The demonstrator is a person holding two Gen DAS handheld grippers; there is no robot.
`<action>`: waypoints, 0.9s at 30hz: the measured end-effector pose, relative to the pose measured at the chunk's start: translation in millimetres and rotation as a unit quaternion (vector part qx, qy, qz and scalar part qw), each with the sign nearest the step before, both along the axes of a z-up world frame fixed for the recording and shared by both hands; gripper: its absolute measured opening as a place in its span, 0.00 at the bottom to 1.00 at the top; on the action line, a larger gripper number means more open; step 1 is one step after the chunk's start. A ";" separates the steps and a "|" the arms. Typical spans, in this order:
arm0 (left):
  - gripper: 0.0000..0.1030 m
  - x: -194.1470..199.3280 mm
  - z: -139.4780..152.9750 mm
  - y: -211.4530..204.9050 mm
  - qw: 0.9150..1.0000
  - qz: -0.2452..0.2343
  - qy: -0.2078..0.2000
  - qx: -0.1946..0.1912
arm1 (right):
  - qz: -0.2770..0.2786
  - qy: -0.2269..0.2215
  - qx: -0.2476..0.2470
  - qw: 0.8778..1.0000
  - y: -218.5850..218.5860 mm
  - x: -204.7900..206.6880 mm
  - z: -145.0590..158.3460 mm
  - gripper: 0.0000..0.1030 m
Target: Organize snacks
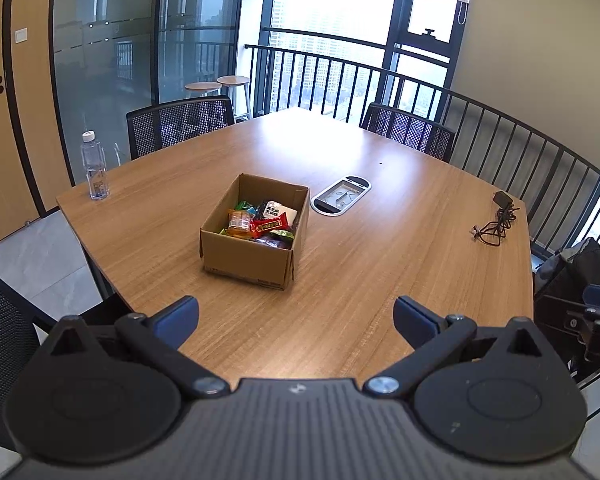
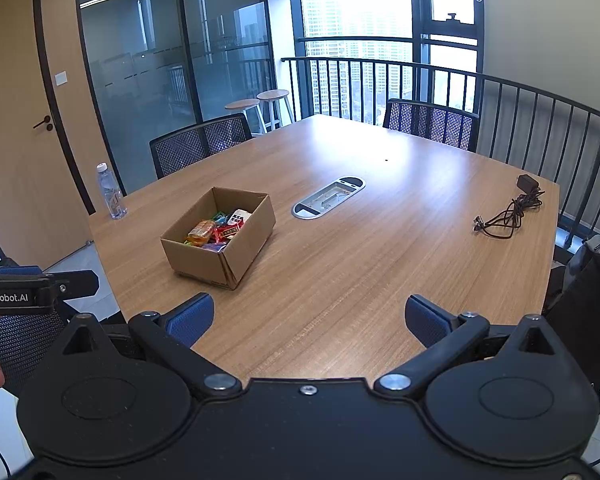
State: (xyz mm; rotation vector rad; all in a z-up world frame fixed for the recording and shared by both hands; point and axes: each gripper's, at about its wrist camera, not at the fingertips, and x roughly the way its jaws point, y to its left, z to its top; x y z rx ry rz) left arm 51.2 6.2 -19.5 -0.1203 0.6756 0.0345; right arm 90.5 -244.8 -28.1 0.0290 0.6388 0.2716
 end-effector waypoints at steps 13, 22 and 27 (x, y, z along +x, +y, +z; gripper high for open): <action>1.00 -1.1 0.1 -2.5 1.000 0.000 0.000 0.000 | 0.001 0.000 0.002 1.000 -2.5 -2.9 -2.7 1.00; 1.00 -2.6 0.8 -3.6 1.000 0.001 0.000 -0.001 | 0.000 0.000 0.000 1.000 -2.4 -3.3 -2.2 1.00; 1.00 -4.8 2.3 -3.2 1.000 0.003 -0.002 -0.002 | -0.003 0.002 -0.003 1.000 -2.3 -4.2 -2.4 1.00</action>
